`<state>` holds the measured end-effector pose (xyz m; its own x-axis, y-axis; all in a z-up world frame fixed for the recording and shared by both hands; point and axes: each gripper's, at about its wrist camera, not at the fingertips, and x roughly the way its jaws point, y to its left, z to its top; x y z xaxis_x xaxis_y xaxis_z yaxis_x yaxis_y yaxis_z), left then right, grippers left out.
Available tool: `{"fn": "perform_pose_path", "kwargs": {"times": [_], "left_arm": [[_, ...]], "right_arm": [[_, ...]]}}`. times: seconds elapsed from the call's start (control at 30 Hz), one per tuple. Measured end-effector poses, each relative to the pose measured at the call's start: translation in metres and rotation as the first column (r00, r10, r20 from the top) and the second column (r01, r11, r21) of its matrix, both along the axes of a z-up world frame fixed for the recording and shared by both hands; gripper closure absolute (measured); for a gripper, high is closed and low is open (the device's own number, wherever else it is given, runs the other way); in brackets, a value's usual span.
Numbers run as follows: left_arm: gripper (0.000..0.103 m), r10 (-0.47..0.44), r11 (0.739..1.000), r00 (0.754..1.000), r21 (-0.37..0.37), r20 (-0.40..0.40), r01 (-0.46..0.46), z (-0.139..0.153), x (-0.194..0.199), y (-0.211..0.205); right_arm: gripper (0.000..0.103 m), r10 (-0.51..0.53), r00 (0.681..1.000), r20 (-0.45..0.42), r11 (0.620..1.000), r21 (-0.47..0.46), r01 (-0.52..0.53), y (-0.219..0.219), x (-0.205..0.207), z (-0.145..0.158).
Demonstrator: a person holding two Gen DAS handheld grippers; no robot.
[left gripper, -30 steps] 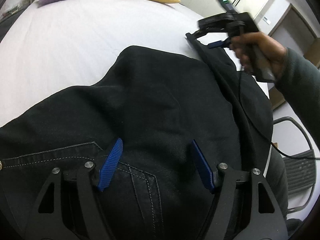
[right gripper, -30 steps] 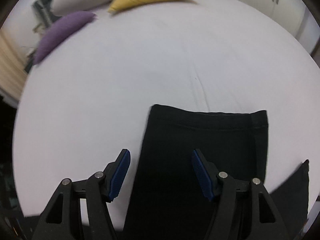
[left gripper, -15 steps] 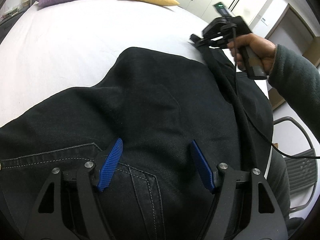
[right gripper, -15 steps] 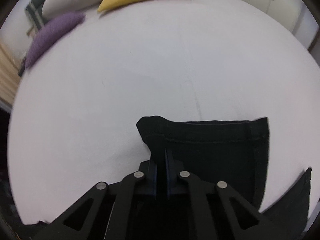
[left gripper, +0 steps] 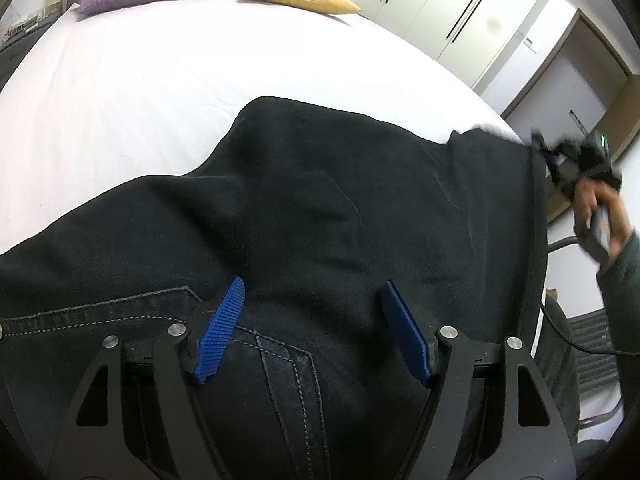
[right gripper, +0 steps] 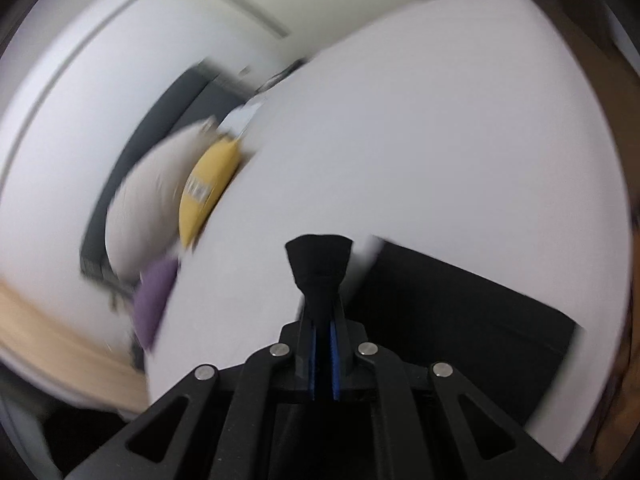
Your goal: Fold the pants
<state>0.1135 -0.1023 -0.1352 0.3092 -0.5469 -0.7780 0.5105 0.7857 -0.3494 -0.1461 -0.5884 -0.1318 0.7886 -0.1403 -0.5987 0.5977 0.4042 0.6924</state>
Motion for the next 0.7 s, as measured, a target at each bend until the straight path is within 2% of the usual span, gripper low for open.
{"fn": "perform_pose_path", "kwargs": {"times": [0.1, 0.2, 0.27, 0.3, 0.33, 0.37, 0.4, 0.43, 0.5, 0.53, 0.6, 0.7], "left_arm": [[0.030, -0.005, 1.000, 1.000, 0.028, 0.011, 0.005, 0.000, -0.002, -0.005], [0.030, -0.004, 0.999, 1.000, 0.043, 0.015, 0.003, 0.001, -0.003, -0.008], [0.030, -0.003, 0.999, 1.000, 0.054, 0.018, 0.002, 0.002, -0.003, -0.011], [0.030, -0.004, 0.998, 1.000, 0.063, 0.022, 0.002, 0.002, -0.003, -0.012], [0.030, -0.005, 0.997, 1.000, 0.073, 0.026, 0.003, 0.002, -0.004, -0.014], [0.030, -0.007, 0.996, 0.999, 0.084, 0.031, 0.004, 0.001, -0.004, -0.016], [0.030, -0.007, 0.996, 0.999, 0.092, 0.035, 0.004, 0.001, -0.005, -0.018], [0.030, -0.008, 0.995, 0.999, 0.099, 0.038, 0.005, 0.001, -0.005, -0.019], [0.030, -0.010, 0.994, 0.999, 0.109, 0.041, 0.005, 0.001, -0.005, -0.021], [0.030, -0.010, 0.994, 0.999, 0.113, 0.041, 0.005, 0.001, -0.005, -0.023], [0.030, -0.009, 0.992, 0.999, 0.124, 0.042, 0.004, 0.001, -0.005, -0.026], [0.030, -0.007, 0.991, 0.999, 0.136, 0.044, 0.001, 0.001, -0.004, -0.029]], "right_arm": [[0.094, -0.054, 0.999, -0.001, 0.990, 0.127, 0.054, -0.007, -0.025, -0.044], [0.087, -0.090, 0.993, 0.076, 0.964, 0.259, 0.067, -0.010, -0.028, -0.075], [0.065, -0.092, 0.988, 0.123, 0.959, 0.277, 0.055, -0.005, -0.023, -0.078], [0.058, -0.086, 0.985, 0.151, 0.960, 0.275, 0.042, -0.005, -0.015, -0.075], [0.043, -0.085, 0.982, 0.171, 0.961, 0.276, 0.035, -0.006, -0.022, -0.072], [0.035, -0.086, 0.977, 0.198, 0.961, 0.275, 0.029, -0.009, -0.028, -0.069], [0.035, -0.084, 0.974, 0.212, 0.964, 0.264, 0.025, -0.009, -0.031, -0.067], [0.035, -0.079, 0.975, 0.209, 0.967, 0.254, 0.024, -0.010, -0.032, -0.066], [0.055, -0.053, 0.982, 0.182, 0.970, 0.244, 0.007, -0.012, -0.018, -0.061], [0.091, -0.041, 0.986, 0.160, 0.969, 0.247, 0.000, -0.014, -0.016, -0.061], [0.098, -0.063, 0.991, 0.117, 0.956, 0.292, 0.027, -0.017, -0.024, -0.069], [0.099, -0.096, 0.988, 0.119, 0.950, 0.307, 0.055, -0.017, -0.041, -0.070]]}}
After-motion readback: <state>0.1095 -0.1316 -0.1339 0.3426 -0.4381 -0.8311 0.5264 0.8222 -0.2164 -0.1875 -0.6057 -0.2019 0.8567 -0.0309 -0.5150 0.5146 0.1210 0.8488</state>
